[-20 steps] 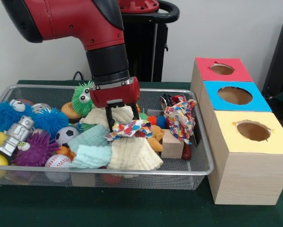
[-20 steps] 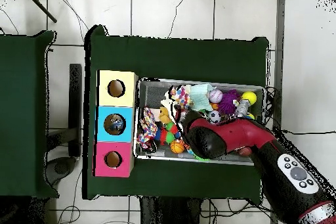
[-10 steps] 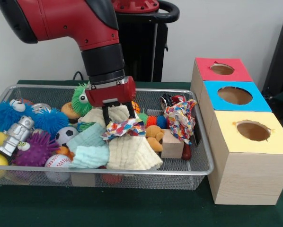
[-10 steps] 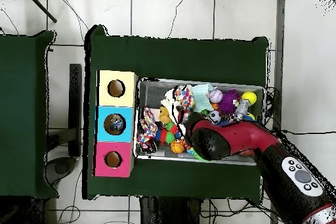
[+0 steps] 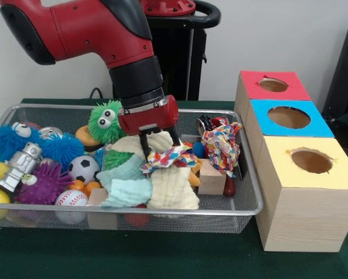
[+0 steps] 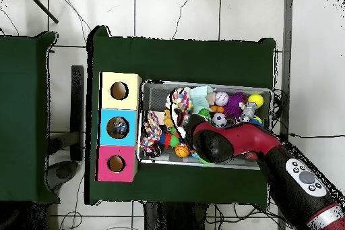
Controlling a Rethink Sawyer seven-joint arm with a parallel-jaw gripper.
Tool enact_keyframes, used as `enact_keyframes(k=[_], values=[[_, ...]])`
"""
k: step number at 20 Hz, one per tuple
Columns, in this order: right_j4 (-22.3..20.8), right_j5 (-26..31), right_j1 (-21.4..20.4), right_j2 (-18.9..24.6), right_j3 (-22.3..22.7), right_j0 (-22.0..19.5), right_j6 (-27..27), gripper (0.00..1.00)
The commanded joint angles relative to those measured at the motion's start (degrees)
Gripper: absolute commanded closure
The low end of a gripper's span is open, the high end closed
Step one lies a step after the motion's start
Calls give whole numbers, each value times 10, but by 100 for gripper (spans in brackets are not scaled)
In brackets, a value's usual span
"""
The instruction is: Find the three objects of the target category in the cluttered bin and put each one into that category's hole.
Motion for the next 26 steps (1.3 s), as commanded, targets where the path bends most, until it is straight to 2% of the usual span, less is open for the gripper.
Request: enact_keyframes(k=[1, 10, 15, 17, 18, 19, 20, 21, 23, 26], values=[[11, 91, 28, 41, 23, 9, -120, 0], [5, 87, 25, 41, 24, 37, -99, 0], [2, 71, 19, 34, 29, 66, -73, 0], [-1, 60, 5, 21, 32, 82, -51, 0], [-5, 49, -8, 8, 31, 91, -34, 0], [-16, 20, -49, -40, 30, 120, 26, 0], [-19, 9, -72, -74, 29, 135, 62, 0], [-27, 7, -105, -143, 18, 170, 121, 0], [-32, 8, -132, -208, 7, 208, 165, 0], [-10, -9, -144, -233, 14, 220, 149, 0]])
